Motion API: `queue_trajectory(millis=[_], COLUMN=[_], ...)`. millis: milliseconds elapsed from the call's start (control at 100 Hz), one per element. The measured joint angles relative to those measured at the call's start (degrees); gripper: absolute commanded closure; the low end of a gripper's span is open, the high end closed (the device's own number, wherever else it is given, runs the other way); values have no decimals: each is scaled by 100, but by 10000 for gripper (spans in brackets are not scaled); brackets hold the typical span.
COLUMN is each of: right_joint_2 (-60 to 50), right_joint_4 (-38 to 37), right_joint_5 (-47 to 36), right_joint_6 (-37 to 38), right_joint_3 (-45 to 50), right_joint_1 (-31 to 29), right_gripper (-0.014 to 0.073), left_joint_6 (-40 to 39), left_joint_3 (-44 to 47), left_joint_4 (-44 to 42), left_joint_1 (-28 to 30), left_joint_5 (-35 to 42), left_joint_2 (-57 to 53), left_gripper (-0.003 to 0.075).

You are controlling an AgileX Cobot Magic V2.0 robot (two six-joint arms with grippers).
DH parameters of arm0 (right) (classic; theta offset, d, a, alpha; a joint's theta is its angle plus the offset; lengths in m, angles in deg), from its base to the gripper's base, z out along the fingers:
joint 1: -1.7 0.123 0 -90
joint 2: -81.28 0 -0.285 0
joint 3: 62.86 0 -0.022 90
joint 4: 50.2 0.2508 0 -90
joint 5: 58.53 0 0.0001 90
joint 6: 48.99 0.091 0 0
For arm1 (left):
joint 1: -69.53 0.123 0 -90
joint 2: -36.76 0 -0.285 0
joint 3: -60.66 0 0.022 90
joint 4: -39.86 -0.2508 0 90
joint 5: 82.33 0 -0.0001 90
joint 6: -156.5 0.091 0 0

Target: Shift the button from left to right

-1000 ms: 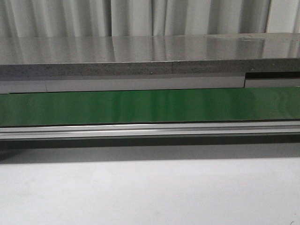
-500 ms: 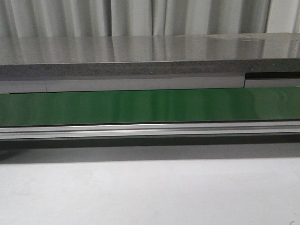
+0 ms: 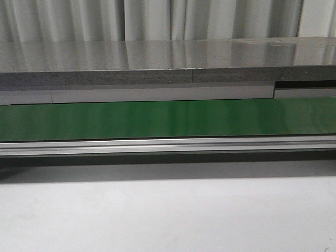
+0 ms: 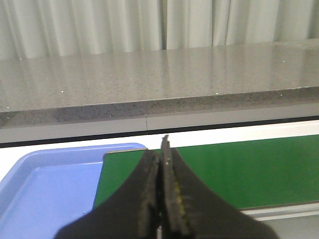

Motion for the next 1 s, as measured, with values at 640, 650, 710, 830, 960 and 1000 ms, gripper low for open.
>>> queue_trajectory(millis=[640, 650, 710, 830, 960, 1000], right_joint_2=[-1929, -1929, -1929, -1929, -1929, -1929], right_joint_4=[-304, -314, -356, -393, -393, -393], right_joint_5=[315, 334, 388, 418, 418, 418], right_joint_6=[0, 0, 0, 0, 0, 0], right_joint_3=[1202, 1202, 1202, 1202, 1202, 1202], right_joint_1=[366, 366, 366, 366, 366, 366], right_gripper=[662, 662, 662, 662, 662, 662], left_joint_6=[0, 0, 0, 0, 0, 0], left_joint_3=[0, 0, 0, 0, 0, 0], left_joint_4=[0, 0, 0, 0, 0, 0], left_joint_1=[0, 0, 0, 0, 0, 0], left_joint_5=[11, 11, 11, 11, 11, 11], left_joint_2=[0, 0, 0, 0, 0, 0], left_gripper=[741, 741, 741, 741, 741, 741])
